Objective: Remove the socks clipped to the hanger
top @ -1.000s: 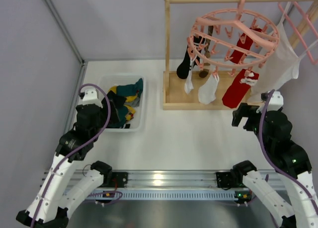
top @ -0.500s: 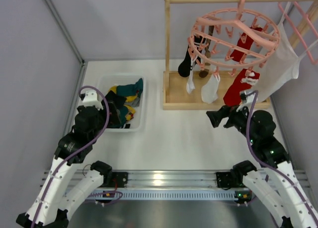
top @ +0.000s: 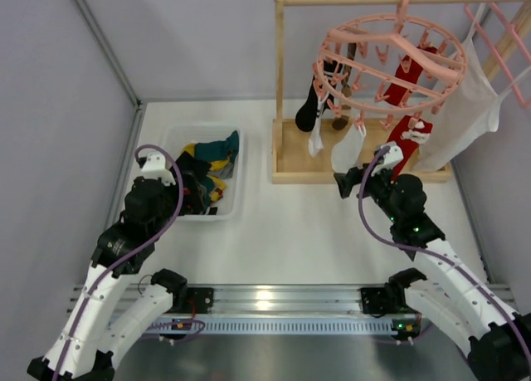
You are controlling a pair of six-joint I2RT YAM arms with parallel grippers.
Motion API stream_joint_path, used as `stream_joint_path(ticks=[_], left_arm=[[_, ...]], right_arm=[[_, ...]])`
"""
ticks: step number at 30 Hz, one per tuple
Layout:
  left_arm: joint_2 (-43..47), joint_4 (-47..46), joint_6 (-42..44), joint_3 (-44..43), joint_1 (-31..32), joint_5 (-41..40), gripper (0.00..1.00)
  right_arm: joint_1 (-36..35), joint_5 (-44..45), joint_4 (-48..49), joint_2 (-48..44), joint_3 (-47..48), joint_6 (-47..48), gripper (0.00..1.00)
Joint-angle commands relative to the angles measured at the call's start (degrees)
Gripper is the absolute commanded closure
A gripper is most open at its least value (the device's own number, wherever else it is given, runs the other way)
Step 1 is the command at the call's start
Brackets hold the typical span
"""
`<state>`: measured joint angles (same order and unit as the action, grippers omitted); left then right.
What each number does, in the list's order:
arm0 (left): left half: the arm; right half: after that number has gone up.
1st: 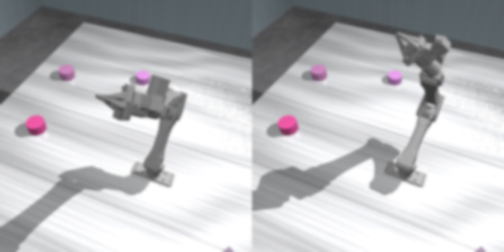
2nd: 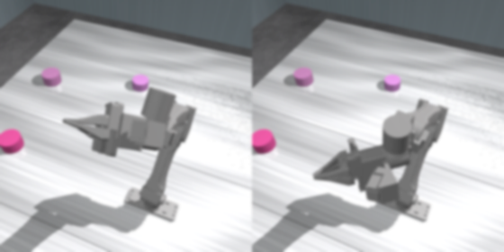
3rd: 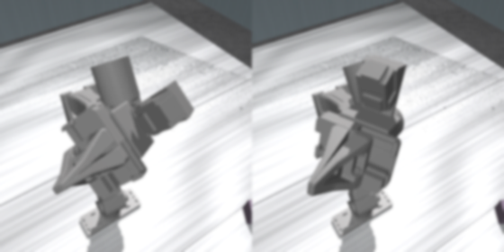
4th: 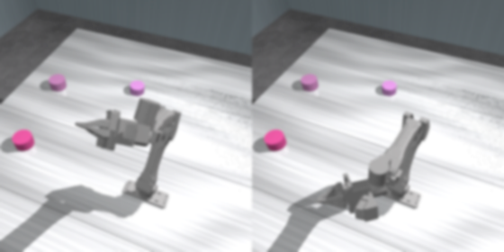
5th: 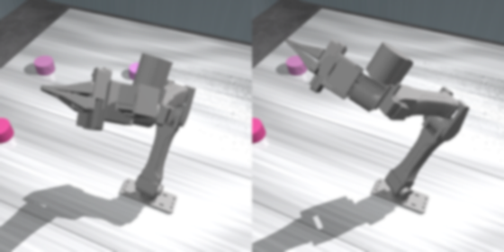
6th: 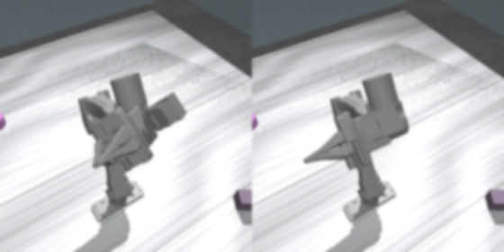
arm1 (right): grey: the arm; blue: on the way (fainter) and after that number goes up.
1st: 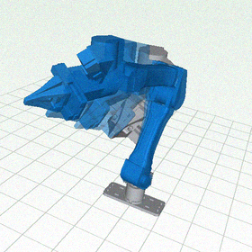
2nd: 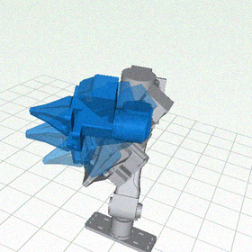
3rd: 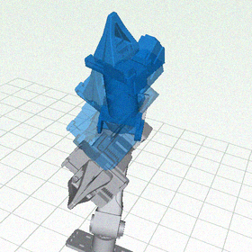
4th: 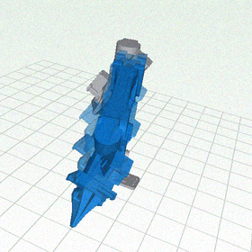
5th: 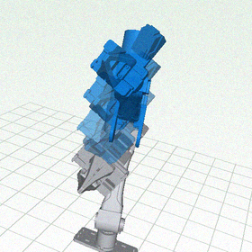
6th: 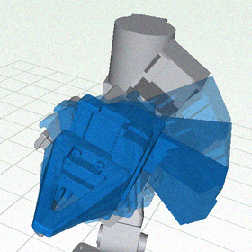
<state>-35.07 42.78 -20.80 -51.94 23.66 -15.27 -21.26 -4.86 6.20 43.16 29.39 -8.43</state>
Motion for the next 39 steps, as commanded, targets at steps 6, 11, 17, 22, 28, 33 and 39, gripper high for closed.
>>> stream_joint_path(ticks=[6, 11, 17, 22, 28, 33, 39], left_arm=[[-0.44, -4.20, 1.29, 0.26, -0.19, 2.87, 0.02], [0.26, -4.20, 1.29, -0.44, -0.19, 4.28, 0.02], [-1.22, -4.55, -0.21, -2.89, -0.11, 8.23, 0.02], [-5.79, -5.25, -3.28, -9.39, -0.11, 12.10, 0.02], [-15.54, -7.10, -7.59, -21.43, 1.03, 13.78, 0.02], [-27.31, -7.01, -6.37, -33.55, 14.72, -3.50, 0.02], [-44.89, -6.49, 1.28, -52.18, 35.04, -22.08, 0.02]], right_arm=[[-0.19, 1.79, 26.22, 9.29, -4.69, 7.72, 0.09], [0.07, 0.12, 39.91, 14.76, -6.44, 9.64, 0.24], [0.25, -1.54, 48.37, 19.68, -7.59, 8.78, 0.66], [-0.36, -3.49, 54.35, 18.72, -10.57, 1.58, 1.00], [-6.07, 4.40, 52.18, 14.68, -13.04, 0.51, 1.00], [-13.80, 14.25, 46.37, 11.95, -12.07, 3.15, 1.00], [-22.15, 24.54, 41.53, 14.05, -9.09, 7.54, 1.00]])
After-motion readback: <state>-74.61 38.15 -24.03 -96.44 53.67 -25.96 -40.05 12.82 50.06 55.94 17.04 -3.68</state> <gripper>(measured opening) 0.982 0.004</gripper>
